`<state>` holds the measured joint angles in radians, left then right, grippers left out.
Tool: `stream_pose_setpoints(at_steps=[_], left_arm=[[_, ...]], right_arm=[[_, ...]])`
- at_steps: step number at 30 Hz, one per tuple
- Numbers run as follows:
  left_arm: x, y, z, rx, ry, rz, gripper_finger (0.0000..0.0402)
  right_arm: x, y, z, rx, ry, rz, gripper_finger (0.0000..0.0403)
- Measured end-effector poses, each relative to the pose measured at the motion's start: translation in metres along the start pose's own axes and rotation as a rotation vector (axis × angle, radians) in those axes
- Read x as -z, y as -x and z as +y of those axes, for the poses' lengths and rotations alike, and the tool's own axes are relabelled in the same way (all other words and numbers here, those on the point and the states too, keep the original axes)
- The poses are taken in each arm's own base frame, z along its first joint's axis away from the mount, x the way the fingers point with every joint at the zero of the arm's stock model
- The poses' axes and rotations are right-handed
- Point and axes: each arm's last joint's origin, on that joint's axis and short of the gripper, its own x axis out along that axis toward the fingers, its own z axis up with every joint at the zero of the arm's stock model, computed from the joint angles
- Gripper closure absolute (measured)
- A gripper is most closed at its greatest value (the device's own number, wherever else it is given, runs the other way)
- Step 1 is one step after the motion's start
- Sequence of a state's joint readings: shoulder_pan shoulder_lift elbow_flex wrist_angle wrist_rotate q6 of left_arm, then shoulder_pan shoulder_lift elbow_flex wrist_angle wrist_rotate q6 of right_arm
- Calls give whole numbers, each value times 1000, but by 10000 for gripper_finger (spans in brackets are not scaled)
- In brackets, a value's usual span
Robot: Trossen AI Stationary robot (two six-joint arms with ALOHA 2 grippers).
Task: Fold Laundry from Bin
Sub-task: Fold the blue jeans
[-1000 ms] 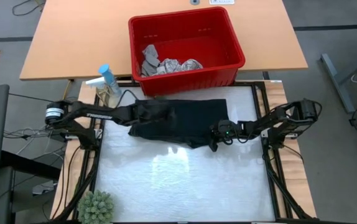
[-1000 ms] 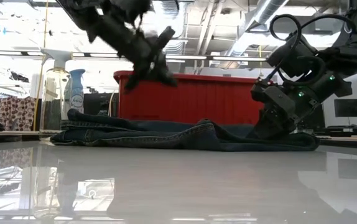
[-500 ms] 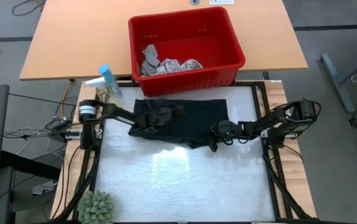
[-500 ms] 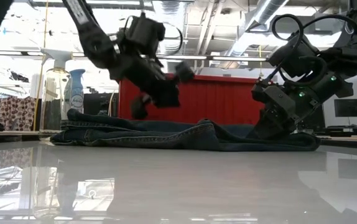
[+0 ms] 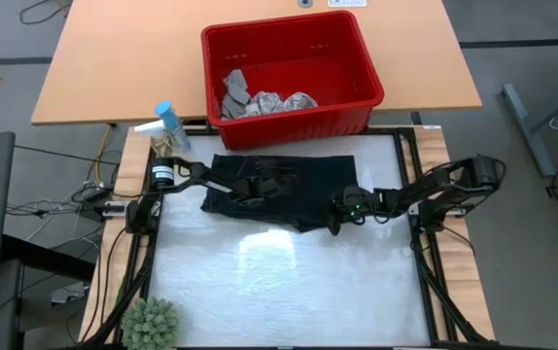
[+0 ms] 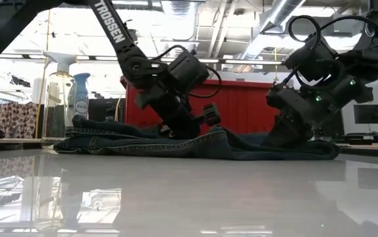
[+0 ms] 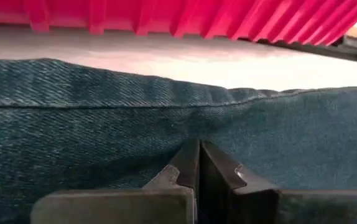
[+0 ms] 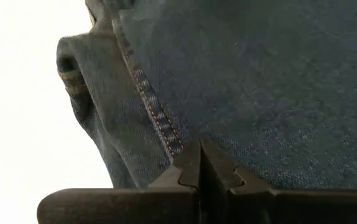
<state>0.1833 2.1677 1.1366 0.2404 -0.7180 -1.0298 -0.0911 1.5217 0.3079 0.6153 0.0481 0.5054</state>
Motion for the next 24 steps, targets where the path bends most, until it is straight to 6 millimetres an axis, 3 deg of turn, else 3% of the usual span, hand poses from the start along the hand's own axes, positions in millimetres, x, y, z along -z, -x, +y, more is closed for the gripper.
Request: stream_pose_setpoints(at_steps=[3, 5, 11, 14, 18, 24], left_arm=[[-1, -2, 2, -1, -1, 17, 401], [-2, -3, 2, 9, 2, 33, 401], [-4, -1, 1, 24, 5, 43, 401], [-8, 1, -2, 53, 6, 45, 401], [-12, 3, -6, 83, 1, 46, 401], [-12, 3, -7, 103, -4, 60, 401]], right_arm=[[-23, 17, 5, -33, -104, -95, 371], [-33, 32, 3, 44, -209, -104, 371], [-43, 94, -16, 398, -446, -26, 380], [-35, 115, -29, 516, -496, 52, 368], [-34, 118, -37, 459, -528, 105, 310], [-32, 109, -51, 505, -588, 145, 183]])
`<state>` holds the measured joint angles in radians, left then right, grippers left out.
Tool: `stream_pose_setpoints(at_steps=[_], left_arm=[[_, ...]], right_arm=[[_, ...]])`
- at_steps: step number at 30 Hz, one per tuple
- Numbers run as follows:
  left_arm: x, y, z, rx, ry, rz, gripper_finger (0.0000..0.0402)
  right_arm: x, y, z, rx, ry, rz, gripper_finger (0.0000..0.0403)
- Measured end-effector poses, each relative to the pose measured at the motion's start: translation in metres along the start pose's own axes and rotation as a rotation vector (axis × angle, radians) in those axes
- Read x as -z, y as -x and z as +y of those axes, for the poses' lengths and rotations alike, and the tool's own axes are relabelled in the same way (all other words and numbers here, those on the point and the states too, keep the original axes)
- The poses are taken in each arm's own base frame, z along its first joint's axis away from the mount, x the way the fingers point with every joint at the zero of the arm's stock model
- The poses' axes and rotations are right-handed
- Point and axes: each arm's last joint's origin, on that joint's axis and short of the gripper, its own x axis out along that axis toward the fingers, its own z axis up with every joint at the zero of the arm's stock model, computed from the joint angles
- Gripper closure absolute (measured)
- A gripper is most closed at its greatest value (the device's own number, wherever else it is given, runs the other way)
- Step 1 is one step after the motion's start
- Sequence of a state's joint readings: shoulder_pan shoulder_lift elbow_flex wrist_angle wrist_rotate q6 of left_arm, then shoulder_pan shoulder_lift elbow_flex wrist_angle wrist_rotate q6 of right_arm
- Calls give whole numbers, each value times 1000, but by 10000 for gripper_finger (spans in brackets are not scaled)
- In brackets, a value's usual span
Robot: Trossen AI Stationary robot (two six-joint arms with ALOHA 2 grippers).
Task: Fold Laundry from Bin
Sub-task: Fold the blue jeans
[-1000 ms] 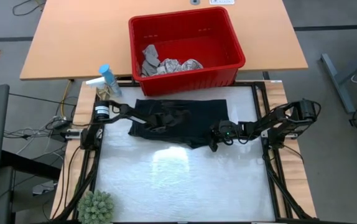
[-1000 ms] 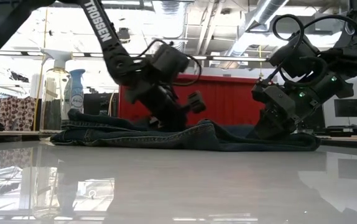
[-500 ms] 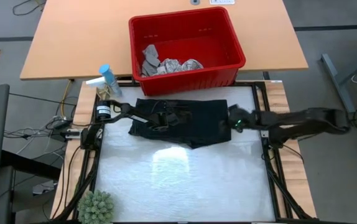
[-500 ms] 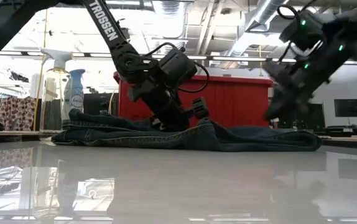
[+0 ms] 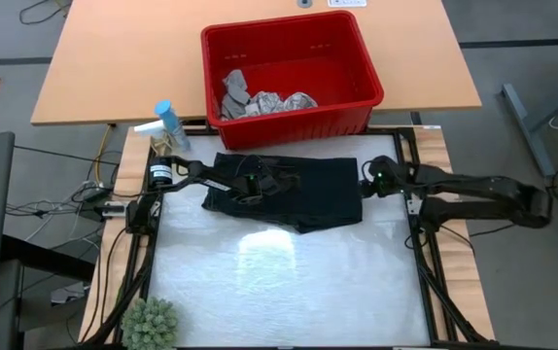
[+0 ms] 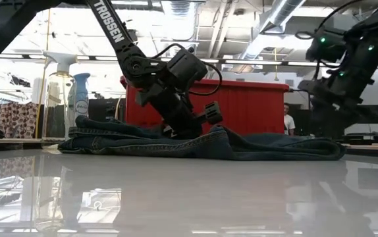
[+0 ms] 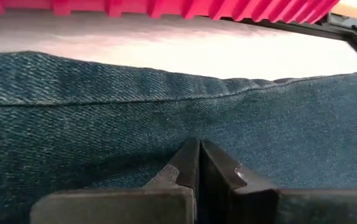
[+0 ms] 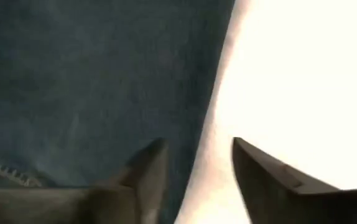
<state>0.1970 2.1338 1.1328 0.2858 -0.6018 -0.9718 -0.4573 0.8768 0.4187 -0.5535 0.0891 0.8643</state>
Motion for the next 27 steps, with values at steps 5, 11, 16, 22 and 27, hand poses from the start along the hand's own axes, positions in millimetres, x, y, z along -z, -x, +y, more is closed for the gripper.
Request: stream_pose_setpoints(at_steps=[5, 11, 16, 22, 27], left_arm=[[0, 0, 0, 1, -3, 0, 401], [0, 0, 0, 2, -6, 0, 401], [0, 0, 0, 9, -21, 11, 402], [0, 0, -1, 10, -22, 11, 401], [0, 0, -1, 12, -28, 13, 401]], right_arm=[[-8, -12, 5, -5, 11, -24, 133], [-7, -32, 7, 36, 43, 40, 129], [-7, -50, 11, 28, 31, 97, 129], [-6, -64, 12, 54, -3, 124, 161], [-4, -64, 10, 62, -15, 139, 278]])
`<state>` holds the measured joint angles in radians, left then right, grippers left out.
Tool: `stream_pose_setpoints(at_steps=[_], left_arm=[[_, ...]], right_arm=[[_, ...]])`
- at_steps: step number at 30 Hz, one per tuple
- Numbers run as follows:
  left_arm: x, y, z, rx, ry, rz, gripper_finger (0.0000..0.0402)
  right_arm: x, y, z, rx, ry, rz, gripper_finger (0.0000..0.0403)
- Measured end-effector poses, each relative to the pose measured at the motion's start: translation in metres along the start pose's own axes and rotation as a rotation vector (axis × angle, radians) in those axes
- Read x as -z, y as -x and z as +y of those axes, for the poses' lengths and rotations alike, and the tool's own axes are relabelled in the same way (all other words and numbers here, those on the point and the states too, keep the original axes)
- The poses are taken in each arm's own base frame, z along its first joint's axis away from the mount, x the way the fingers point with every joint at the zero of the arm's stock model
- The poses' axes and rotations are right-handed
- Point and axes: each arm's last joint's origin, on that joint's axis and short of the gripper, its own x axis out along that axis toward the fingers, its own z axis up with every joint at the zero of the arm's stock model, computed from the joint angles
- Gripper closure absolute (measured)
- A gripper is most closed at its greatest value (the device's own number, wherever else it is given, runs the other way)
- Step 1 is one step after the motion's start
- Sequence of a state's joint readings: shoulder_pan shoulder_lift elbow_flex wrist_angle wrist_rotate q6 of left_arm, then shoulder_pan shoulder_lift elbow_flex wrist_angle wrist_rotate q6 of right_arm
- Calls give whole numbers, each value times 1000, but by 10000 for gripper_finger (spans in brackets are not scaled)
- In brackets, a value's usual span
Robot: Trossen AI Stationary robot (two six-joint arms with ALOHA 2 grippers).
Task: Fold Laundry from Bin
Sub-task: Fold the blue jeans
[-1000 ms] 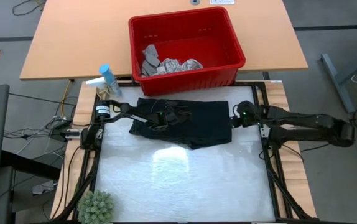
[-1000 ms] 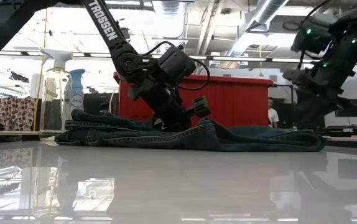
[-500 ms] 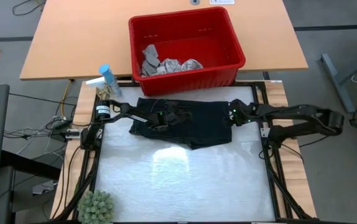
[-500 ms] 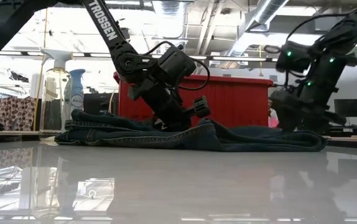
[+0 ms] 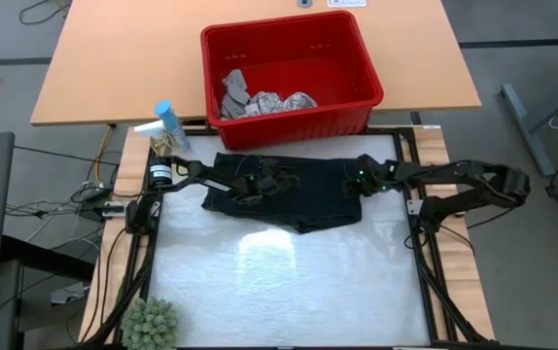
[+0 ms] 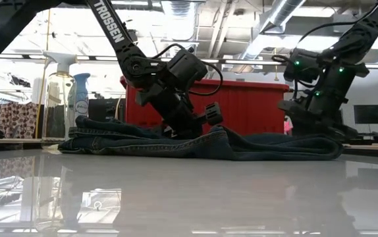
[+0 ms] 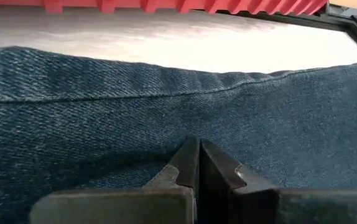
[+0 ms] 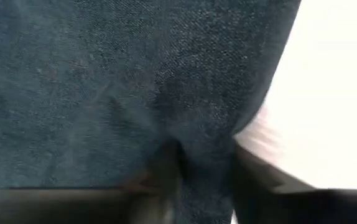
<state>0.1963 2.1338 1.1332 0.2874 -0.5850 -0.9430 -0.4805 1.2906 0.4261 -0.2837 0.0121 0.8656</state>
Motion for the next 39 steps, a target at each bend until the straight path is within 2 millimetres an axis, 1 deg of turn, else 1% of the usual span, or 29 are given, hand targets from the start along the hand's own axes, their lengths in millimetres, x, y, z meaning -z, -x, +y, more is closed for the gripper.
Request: stream_pose_setpoints(at_steps=[2, 3, 7, 9, 11, 14, 16, 17, 18, 21, 23, 25, 28, 30, 33, 35, 39], left_arm=[[0, 0, 0, 2, -5, 1, 401], [0, 0, 0, 4, -5, 0, 401], [-4, 2, -4, 47, 7, 11, 401], [-10, 7, -9, 87, 33, 14, 401], [-19, 14, -16, 148, 54, 12, 401], [-44, 32, -31, 281, 91, -30, 402], [-62, 41, -37, 355, 187, -32, 401], [-67, 45, -38, 368, 240, -29, 402], [-68, 47, -37, 368, 278, -39, 401], [-57, 56, -41, 370, 383, -159, 401], [-46, 59, -47, 437, 443, -186, 401], [-28, 57, -51, 490, 463, -176, 401], [-5, 56, -61, 536, 431, -175, 401], [4, 55, -65, 518, 458, -163, 401], [18, 56, -62, 427, 531, -145, 401], [26, 56, -60, 367, 522, -167, 401], [32, 55, -57, 318, 467, -127, 401]], right_arm=[[1, 2, -1, 2, -11, 11, 339], [2, 3, -2, 6, -11, 15, 363], [5, 8, -5, 15, -24, 34, 366], [6, 12, -6, 22, -24, 31, 366], [7, 15, -8, 28, -23, 34, 366], [8, 20, -9, 30, -24, 23, 366], [8, 24, -10, 26, -18, 15, 366], [9, 25, -10, 25, -16, 10, 366], [9, 27, -11, 25, -11, 6, 366], [9, 30, -12, 27, -10, -11, 366], [9, 31, -12, 33, -13, -13, 366], [9, 32, -13, 37, -13, -17, 366], [9, 31, -13, 39, -15, -18, 366], [9, 31, -13, 40, -17, -17, 366], [9, 31, -13, 44, -22, -25, 366], [8, 31, -13, 53, -22, -36, 366], [8, 31, -12, 46, -23, -45, 366]])
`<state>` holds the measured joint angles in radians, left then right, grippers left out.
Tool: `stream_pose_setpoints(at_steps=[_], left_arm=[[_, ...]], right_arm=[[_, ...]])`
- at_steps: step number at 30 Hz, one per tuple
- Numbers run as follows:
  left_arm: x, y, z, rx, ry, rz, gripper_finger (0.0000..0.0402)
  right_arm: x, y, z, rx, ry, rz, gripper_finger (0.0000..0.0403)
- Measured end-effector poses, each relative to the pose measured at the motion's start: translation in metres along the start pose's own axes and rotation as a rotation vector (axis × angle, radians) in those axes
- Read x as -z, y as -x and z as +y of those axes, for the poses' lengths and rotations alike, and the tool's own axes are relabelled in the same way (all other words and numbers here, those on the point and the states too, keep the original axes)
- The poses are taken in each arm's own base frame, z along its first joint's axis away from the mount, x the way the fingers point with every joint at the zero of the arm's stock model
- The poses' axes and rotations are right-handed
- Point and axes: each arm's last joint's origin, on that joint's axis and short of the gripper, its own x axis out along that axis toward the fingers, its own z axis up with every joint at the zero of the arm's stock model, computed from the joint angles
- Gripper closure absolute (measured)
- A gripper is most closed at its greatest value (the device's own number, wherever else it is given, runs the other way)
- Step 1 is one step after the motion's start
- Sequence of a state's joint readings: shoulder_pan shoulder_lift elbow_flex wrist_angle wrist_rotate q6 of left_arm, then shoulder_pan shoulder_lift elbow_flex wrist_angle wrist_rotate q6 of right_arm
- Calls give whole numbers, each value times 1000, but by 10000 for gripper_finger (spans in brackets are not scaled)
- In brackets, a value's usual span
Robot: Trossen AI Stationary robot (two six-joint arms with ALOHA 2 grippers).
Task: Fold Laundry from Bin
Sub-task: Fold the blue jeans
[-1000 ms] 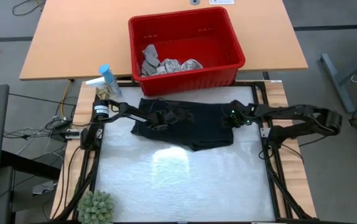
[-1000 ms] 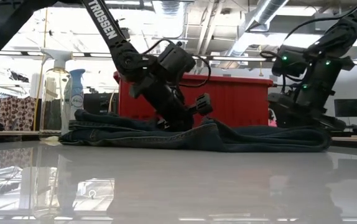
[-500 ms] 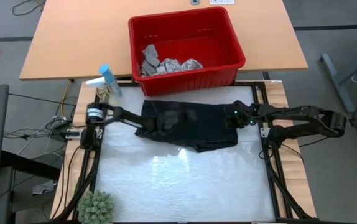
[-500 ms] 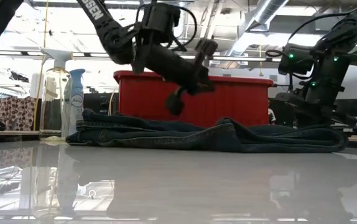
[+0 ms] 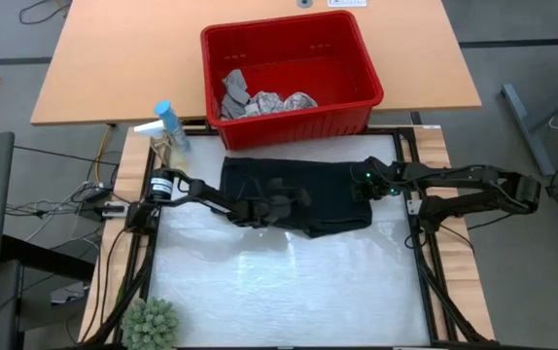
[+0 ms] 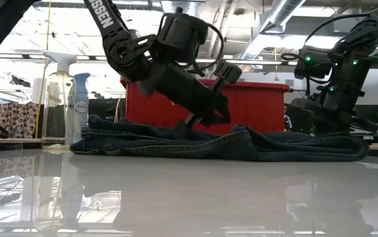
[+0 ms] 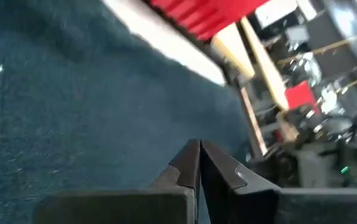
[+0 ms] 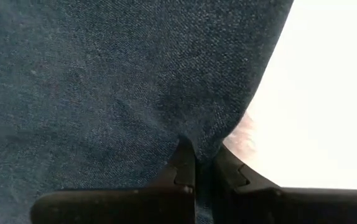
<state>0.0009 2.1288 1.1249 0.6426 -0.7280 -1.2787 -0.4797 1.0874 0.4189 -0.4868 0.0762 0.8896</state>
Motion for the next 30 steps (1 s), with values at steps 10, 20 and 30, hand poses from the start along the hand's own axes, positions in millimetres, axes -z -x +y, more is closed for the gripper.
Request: stream_pose_setpoints(at_steps=[10, 20, 30], left_arm=[[-9, -10, 9, -57, -26, 50, 401], [-39, -15, -33, 263, 9, 217, 401], [-121, 49, -70, 5, -493, 312, 401]], right_arm=[[-10, 33, 26, -68, 58, -28, 366], [-28, 92, 75, -248, 142, -112, 366], [-28, 105, 73, -136, 182, -141, 366]])
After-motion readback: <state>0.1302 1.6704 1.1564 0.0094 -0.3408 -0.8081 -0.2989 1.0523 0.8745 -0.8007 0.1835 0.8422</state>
